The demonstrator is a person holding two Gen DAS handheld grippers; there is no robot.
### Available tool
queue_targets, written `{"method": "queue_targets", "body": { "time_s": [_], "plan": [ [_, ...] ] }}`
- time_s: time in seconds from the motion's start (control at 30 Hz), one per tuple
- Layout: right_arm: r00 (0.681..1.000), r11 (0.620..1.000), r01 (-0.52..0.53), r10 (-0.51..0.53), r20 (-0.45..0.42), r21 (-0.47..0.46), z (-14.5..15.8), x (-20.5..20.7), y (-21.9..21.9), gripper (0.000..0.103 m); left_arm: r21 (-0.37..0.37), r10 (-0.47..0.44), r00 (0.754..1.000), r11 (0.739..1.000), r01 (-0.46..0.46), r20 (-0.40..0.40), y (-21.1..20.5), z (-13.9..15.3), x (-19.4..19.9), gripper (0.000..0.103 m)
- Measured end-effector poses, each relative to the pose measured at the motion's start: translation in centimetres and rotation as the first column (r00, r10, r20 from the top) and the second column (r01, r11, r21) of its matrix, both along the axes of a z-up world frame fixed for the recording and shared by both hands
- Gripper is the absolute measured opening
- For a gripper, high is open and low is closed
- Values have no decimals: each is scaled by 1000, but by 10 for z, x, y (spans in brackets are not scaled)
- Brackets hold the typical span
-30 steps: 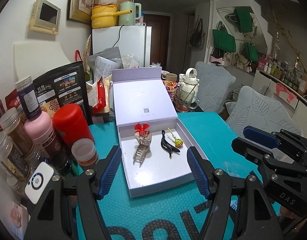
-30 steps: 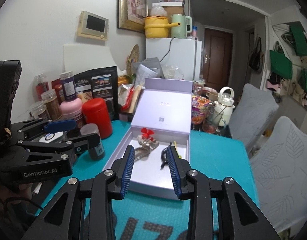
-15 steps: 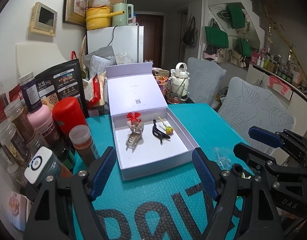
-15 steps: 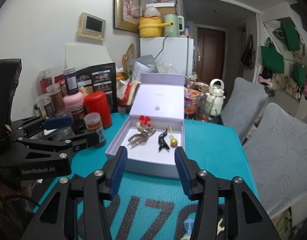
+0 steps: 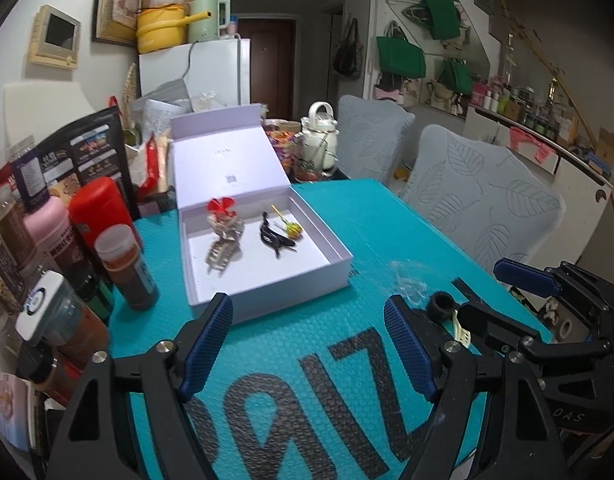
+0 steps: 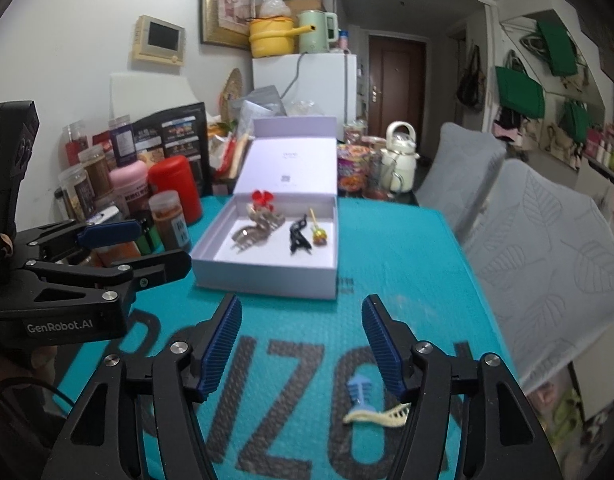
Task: Organize rigid objects
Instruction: 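Withdraw both tools from the box back toward the remaining items, then grasp the cream claw clip with the right tool while the left tool grasps the blue fishbone clip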
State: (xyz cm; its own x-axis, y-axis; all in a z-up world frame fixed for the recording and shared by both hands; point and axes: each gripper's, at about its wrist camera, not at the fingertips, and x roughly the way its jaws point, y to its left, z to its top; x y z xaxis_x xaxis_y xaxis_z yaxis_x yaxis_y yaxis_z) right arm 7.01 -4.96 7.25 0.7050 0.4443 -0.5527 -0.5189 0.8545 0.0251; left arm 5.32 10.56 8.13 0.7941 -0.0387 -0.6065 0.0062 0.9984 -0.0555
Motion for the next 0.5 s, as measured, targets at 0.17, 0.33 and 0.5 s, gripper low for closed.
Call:
{"method": "queue_targets", "body": {
  "time_s": [0.17, 0.33, 0.5],
  "plan": [
    [999, 1000, 23, -23, -38, -7, -16, 0, -12, 64, -4, -22, 1000, 1000, 22, -22, -12, -13, 4, 78],
    [997, 999, 50, -51, -62, -17, -32, 2, -26, 68, -23, -50, 998, 999, 49, -49, -20, -28, 7, 78],
    [992, 996, 85, -87, -93, -28, -46, 8, -37, 69, -41, -67, 995, 997, 64, -80, -27, -44, 13, 78]
  ]
}}
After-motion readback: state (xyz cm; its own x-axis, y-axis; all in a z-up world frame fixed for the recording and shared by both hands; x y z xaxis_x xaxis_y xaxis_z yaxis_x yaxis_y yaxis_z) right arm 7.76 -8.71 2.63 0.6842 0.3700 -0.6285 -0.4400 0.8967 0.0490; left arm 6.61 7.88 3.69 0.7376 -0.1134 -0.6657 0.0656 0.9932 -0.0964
